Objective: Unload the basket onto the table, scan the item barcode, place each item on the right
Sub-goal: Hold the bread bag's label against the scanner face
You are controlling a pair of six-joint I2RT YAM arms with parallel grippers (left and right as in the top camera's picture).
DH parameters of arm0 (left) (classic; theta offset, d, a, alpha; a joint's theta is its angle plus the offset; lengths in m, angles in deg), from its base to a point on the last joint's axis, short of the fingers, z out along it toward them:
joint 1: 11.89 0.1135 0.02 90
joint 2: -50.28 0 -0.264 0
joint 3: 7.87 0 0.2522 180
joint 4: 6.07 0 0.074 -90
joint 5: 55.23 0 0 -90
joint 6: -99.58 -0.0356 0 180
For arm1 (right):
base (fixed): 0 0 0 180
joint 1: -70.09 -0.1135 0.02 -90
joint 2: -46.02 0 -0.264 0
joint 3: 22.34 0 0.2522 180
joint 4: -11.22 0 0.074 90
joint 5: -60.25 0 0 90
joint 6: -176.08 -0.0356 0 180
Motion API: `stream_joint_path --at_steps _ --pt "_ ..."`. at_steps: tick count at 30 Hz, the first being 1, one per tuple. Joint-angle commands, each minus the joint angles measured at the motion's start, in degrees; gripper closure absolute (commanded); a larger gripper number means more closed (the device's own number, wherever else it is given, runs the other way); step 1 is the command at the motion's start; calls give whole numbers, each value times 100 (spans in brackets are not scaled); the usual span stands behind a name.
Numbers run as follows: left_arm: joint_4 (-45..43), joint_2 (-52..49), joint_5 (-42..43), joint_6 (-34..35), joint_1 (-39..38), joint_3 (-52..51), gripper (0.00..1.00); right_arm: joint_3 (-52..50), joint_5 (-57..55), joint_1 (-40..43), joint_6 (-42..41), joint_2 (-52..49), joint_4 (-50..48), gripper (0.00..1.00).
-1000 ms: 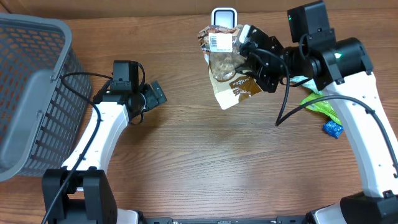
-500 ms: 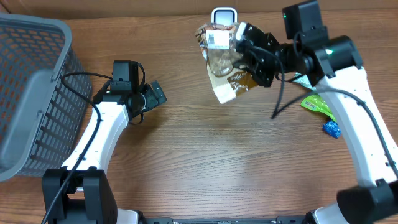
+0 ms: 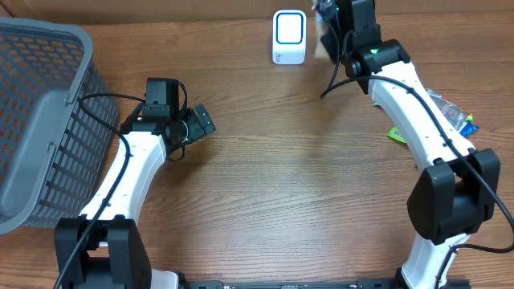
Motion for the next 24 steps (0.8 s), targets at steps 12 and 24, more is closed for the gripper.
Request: stream_joint_path --at_steps 12,24 --pt "-2 28 -79 35 -48 127 0 50 -3215 -601 3766 -1591 -2887 96" --pt "-2 28 -79 35 -48 127 0 50 -3213 -708 4336 -2081 -3648 96"
